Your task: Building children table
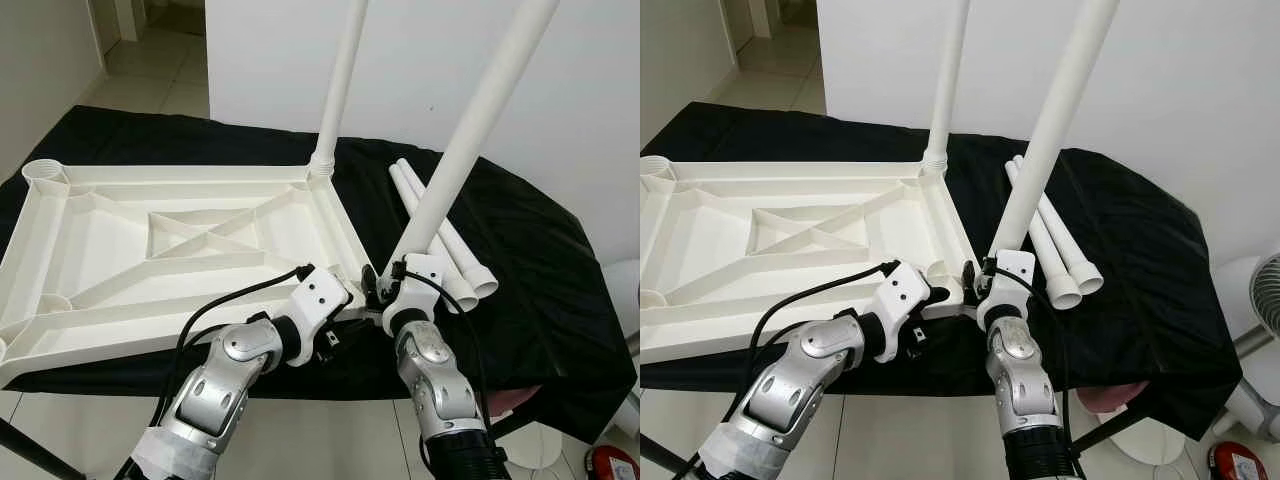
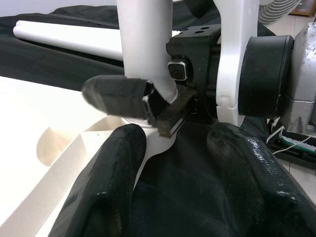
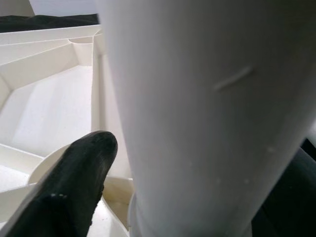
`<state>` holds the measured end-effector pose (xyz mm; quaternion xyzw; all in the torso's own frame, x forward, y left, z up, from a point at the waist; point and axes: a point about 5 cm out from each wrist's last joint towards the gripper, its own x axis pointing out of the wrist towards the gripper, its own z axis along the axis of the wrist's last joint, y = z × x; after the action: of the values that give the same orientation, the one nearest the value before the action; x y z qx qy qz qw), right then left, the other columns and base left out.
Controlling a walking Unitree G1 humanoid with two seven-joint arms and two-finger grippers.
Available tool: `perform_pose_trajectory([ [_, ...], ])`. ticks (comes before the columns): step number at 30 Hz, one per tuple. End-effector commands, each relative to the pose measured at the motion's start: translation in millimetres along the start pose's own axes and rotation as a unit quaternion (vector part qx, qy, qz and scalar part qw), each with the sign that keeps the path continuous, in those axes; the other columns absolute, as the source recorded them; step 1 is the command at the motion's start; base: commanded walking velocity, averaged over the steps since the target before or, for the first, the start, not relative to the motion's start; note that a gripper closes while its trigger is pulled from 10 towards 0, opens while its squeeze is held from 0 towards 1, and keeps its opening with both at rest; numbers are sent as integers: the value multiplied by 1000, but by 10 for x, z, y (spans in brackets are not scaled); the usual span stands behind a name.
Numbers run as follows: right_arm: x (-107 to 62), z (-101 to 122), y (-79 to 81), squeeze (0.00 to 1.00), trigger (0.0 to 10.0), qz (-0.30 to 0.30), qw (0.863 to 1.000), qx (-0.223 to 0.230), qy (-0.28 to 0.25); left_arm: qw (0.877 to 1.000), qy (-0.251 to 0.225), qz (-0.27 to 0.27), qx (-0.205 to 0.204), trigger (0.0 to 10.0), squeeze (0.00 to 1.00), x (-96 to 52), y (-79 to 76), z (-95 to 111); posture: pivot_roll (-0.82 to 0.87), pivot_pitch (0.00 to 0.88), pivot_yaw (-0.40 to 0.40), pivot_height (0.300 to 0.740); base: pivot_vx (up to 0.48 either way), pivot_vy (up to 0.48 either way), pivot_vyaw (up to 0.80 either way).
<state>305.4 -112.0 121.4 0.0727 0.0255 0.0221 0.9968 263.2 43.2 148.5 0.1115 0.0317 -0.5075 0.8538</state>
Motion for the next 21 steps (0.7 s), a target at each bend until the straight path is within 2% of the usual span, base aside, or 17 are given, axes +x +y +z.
perform_pose_trajectory([
  [1, -39, -72, -30, 1000, 10000, -1, 1000, 6, 15, 1000, 1, 24, 2, 10000, 0, 25, 9, 8, 18, 0, -138, 740, 0, 0, 0],
  [3, -41, -54, -45, 1000, 10000, 5, 1000, 2, 11, 1000, 1, 24, 2, 10000, 0, 23, 8, 8, 18, 0, -138, 740, 0, 0, 0],
  [4, -56, -35, -68, 667, 10000, 46, 999, -8, 3, 1000, 1, 25, 2, 10000, 0, 20, 12, 11, 24, 0, -140, 740, 0, 0, 0],
  [5, -65, -32, -73, 667, 10000, 64, 998, -12, 1, 1000, 2, 25, 2, 10000, 0, 19, 13, 12, 24, 0, -140, 740, 0, 0, 0],
  [9, -71, -31, -76, 667, 10000, 74, 997, -14, 1, 1000, 2, 25, 2, 10000, 0, 19, 13, 12, 24, 0, -140, 740, 0, 0, 0],
  [10, -82, -22, -102, 0, 10000, 88, 996, -19, -3, 1000, 2, 24, 2, 10000, 0, 17, 10, 11, 24, 0, -139, 740, 0, 0, 0],
  [14, -116, 12, -208, 0, 10000, 146, 988, -53, -20, 1000, 3, 21, 4, 10000, 0, 15, 6, 8, 25, 0, -139, 740, 0, 0, 0],
  [21, -127, 29, -271, 0, 10000, 186, 979, -74, -28, 1000, 2, 20, 6, 10000, 0, 24, 16, 21, 25, 0, -136, 740, 0, 0, 0],
])
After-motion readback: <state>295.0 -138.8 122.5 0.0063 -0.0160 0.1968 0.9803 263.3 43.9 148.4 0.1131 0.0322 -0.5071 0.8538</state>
